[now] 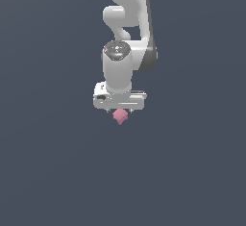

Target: Pick up the object and move it to a goal position.

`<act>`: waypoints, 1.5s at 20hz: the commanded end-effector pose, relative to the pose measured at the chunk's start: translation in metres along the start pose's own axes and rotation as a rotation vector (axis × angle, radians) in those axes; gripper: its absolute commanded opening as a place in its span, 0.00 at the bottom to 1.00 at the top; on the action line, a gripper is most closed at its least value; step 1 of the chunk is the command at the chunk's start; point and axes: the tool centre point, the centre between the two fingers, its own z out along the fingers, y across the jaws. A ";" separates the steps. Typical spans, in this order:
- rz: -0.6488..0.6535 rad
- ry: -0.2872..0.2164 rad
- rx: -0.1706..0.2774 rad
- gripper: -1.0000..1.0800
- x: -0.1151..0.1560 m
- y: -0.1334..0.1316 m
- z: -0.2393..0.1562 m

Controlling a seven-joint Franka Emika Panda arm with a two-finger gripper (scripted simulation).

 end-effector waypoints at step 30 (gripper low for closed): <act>0.253 0.028 -0.010 0.96 -0.007 0.021 0.010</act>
